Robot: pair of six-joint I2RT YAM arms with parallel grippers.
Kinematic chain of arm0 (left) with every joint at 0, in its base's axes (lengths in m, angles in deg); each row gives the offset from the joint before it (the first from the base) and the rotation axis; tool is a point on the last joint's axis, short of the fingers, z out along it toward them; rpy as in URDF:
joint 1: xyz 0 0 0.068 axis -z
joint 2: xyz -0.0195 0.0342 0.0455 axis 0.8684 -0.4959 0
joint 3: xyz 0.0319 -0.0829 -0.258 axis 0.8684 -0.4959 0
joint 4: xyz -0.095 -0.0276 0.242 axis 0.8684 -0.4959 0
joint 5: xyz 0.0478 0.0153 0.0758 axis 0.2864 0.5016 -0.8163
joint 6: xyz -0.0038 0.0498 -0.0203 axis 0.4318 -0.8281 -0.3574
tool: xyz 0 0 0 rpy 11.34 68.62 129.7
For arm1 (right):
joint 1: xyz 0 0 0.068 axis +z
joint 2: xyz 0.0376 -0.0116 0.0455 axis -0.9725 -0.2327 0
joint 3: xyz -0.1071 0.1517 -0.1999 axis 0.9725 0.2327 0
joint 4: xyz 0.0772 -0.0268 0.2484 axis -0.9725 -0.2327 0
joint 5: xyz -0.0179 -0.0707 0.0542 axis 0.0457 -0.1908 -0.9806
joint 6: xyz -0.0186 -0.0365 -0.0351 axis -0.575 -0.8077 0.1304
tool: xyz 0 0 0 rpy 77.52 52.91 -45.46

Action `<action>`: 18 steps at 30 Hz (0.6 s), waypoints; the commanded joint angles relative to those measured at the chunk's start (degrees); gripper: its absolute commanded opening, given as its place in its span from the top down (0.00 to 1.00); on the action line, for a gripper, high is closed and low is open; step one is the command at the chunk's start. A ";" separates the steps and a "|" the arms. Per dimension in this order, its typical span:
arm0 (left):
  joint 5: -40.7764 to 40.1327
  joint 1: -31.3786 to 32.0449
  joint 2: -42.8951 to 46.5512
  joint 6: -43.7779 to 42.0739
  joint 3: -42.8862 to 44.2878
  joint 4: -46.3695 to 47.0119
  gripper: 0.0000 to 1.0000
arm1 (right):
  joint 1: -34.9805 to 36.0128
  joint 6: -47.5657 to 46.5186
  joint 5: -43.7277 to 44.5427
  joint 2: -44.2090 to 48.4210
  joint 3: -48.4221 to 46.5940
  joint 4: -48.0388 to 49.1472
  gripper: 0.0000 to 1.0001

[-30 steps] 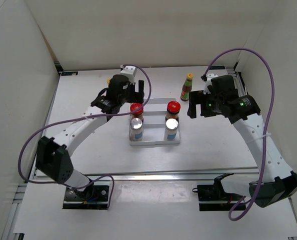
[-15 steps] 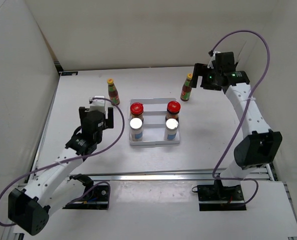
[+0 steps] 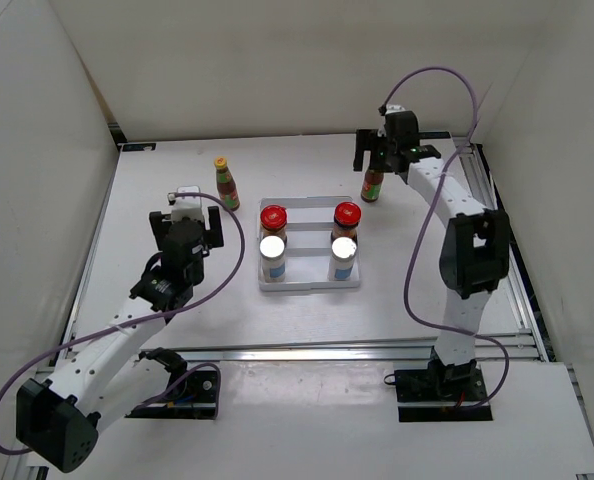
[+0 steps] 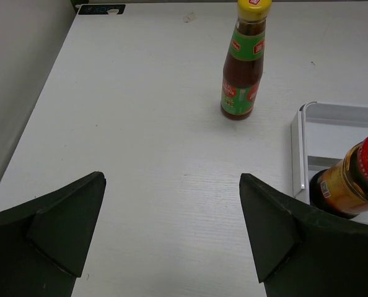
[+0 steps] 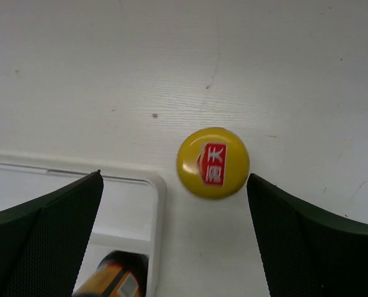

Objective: Organize the condiment bottles

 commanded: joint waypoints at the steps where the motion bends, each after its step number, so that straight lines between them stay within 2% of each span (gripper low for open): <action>1: -0.98 -0.19 1.24 0.91 1.36 1.51 0.00 | -0.13 -1.25 3.76 -4.00 -4.32 3.20 0.00; 9: -1.51 -0.19 1.24 1.97 1.36 2.04 0.00 | 0.40 2.34 12.28 -9.19 -7.67 3.21 0.00; 11: -1.51 -0.19 1.24 1.97 1.36 2.04 0.00 | 0.40 2.35 13.24 -9.19 -7.67 3.73 0.10; 14: -1.51 -0.19 0.71 1.97 1.36 2.04 0.00 | 0.40 2.87 13.25 -10.24 -8.89 2.86 0.34; 15: -1.51 -0.19 0.19 1.97 1.36 2.04 0.00 | 0.40 2.88 13.25 -10.85 -10.03 2.85 0.48; 17: -1.51 -0.19 0.18 1.97 1.36 2.04 0.00 | 0.40 2.88 13.25 -11.47 -11.35 1.19 0.67; 18: -1.51 -0.19 0.18 1.97 1.36 2.04 0.00 | 0.40 2.88 13.25 -11.47 -12.66 0.49 0.86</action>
